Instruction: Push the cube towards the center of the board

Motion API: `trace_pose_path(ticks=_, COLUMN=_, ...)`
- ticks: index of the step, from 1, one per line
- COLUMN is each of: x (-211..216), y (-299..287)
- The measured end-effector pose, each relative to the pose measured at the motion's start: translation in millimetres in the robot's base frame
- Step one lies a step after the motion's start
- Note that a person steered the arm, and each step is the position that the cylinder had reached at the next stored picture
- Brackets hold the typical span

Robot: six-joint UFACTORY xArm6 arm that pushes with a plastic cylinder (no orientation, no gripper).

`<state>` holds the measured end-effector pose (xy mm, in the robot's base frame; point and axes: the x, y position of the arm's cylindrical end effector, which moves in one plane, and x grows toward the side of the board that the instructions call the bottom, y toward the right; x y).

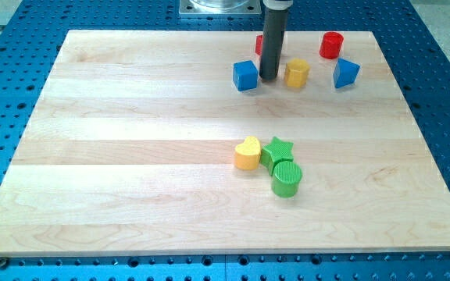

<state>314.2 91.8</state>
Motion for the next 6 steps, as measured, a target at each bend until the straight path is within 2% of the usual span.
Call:
trace_pose_path(ticks=1, x=-9, y=21)
trace_pose_path(ticks=2, x=-9, y=8)
trace_pose_path(ticks=4, x=-5, y=-117)
trace_pose_path(ticks=5, x=56, y=-137)
trace_pose_path(ticks=6, x=62, y=-146)
